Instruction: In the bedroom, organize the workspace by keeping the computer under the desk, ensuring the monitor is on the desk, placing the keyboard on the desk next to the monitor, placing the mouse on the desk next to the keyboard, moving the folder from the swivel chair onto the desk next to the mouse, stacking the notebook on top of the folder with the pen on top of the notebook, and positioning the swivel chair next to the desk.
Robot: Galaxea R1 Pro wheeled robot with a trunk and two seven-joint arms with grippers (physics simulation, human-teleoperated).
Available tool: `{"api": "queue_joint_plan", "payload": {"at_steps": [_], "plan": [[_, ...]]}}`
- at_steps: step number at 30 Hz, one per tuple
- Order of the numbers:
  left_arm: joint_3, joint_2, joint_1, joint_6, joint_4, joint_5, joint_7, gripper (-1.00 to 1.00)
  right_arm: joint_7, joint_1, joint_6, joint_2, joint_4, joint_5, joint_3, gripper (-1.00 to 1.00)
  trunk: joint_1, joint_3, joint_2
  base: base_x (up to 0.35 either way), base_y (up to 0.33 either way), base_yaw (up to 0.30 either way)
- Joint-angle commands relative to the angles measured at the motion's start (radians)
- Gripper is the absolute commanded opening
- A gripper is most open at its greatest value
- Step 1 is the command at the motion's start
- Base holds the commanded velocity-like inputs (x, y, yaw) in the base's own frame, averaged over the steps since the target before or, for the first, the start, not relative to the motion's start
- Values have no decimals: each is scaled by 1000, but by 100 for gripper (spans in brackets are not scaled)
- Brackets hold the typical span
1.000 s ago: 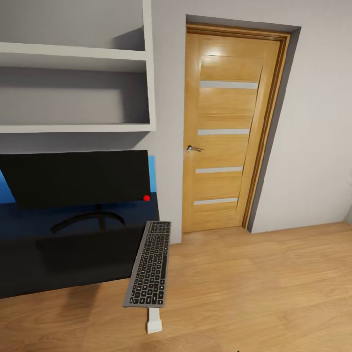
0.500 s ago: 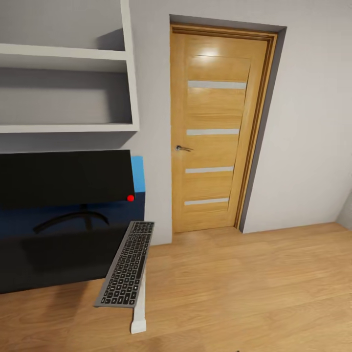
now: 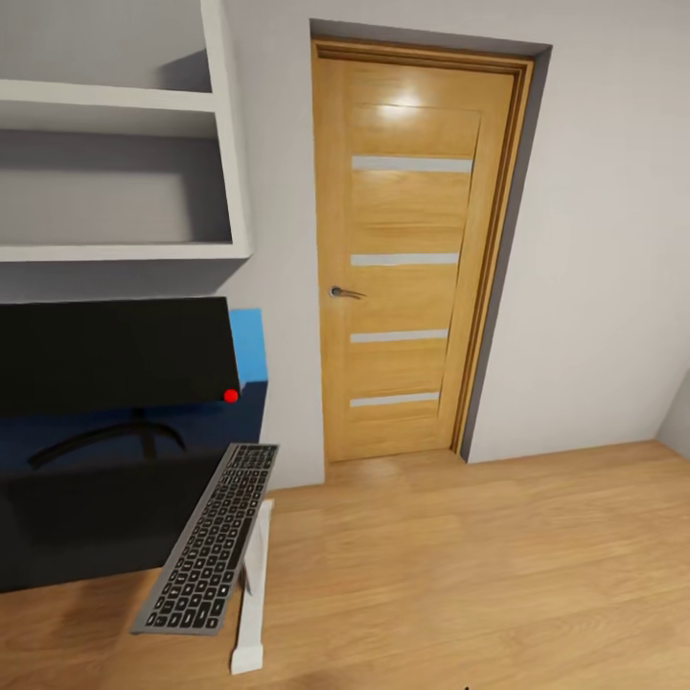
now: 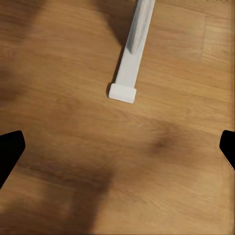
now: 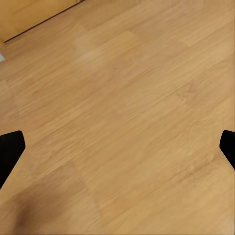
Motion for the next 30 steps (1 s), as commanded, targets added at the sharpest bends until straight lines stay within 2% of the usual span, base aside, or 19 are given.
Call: {"api": "queue_joint_plan", "payload": {"at_steps": [1,7,20,30], "plan": [[-3,1,-1,-7,-2,9,3,100,-3,-1,-4,0,1,-9,8,100,0,-1,0,210,-174,0],[-3,1,-1,-7,-2,10,3,100,-3,0,-4,-1,-1,-9,8,100,0,-1,0,121,-109,0],[-3,1,-1,-7,-2,10,4,100,-2,-1,-4,-2,0,-7,8,100,0,-1,0,9,-8,-2],[-3,1,-1,-7,-2,10,4,100,-1,-1,-4,-2,1,-7,8,100,0,-1,0,0,0,-194]]}}
